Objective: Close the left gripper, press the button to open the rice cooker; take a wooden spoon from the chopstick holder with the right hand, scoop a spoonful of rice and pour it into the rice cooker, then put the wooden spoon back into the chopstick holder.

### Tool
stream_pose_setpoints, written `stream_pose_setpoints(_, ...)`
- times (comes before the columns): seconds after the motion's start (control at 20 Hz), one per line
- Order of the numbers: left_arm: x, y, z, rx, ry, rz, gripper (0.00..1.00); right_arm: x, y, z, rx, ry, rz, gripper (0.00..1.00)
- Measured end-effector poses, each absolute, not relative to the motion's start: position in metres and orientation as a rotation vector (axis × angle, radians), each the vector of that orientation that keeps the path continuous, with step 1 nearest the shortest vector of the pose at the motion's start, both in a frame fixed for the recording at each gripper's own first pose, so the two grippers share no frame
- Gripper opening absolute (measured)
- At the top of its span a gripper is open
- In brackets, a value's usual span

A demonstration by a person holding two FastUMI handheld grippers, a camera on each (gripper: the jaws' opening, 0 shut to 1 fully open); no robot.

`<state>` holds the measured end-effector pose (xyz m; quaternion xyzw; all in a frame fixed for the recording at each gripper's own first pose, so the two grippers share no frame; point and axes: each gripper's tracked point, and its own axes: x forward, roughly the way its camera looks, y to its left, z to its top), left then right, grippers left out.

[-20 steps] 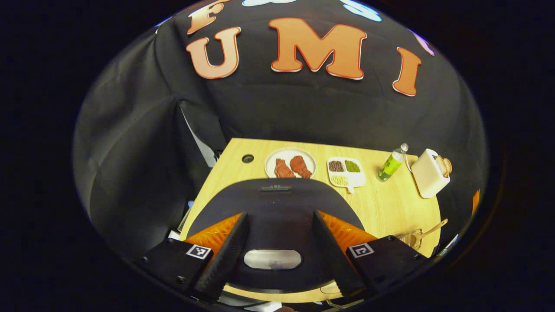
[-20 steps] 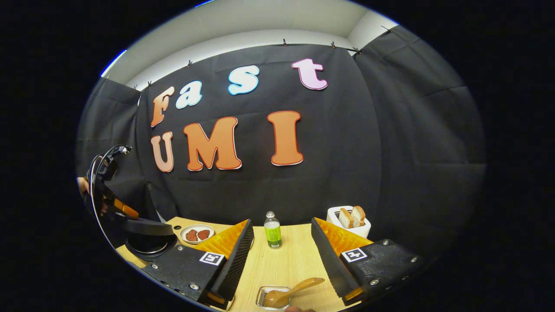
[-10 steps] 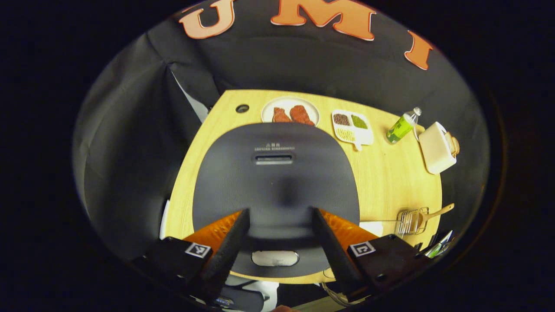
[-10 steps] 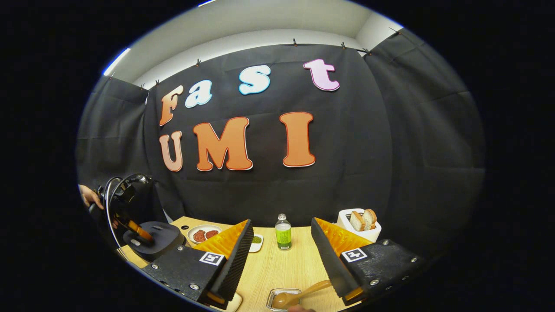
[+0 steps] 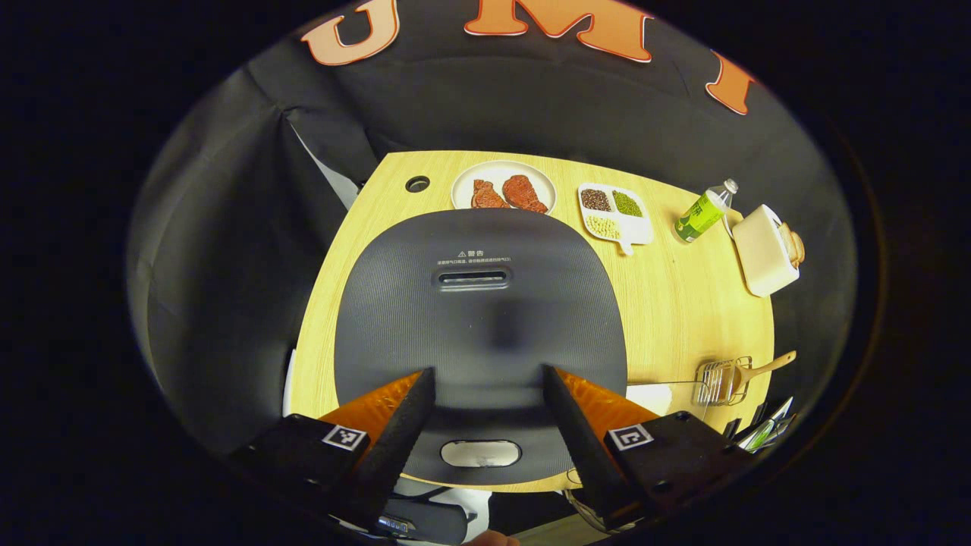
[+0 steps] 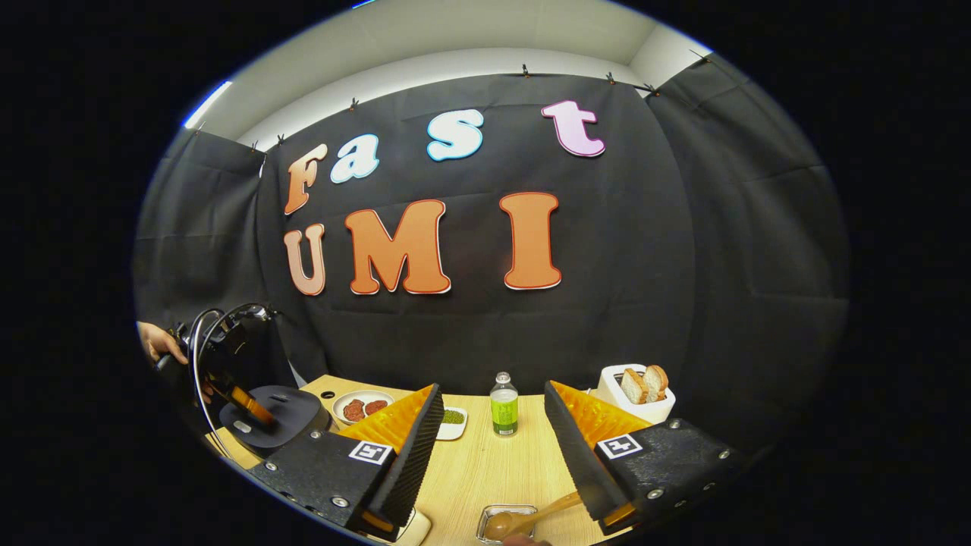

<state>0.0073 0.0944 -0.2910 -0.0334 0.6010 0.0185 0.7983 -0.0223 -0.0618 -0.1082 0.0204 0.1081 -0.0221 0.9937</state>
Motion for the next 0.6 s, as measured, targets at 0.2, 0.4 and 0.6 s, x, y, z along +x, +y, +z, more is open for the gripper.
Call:
stream_pose_setpoints(0.2, 0.007, 0.094, -0.289, -0.059, 1.171, 0.046, 0.99, -0.021, -0.055, -0.105, 0.017, 0.208, -0.031, 0.83)
stream_pose_setpoints(0.4, 0.008, 0.095, -0.286, -0.058, 1.014, 0.080, 0.99, -0.019, -0.048, -0.094, -0.009, 0.189, -0.022, 0.83)
stream_pose_setpoints(0.6, 0.014, 0.087, -0.258, -0.090, 0.872, 0.079, 1.00, -0.017, -0.047, -0.079, -0.049, 0.149, -0.041, 0.83)
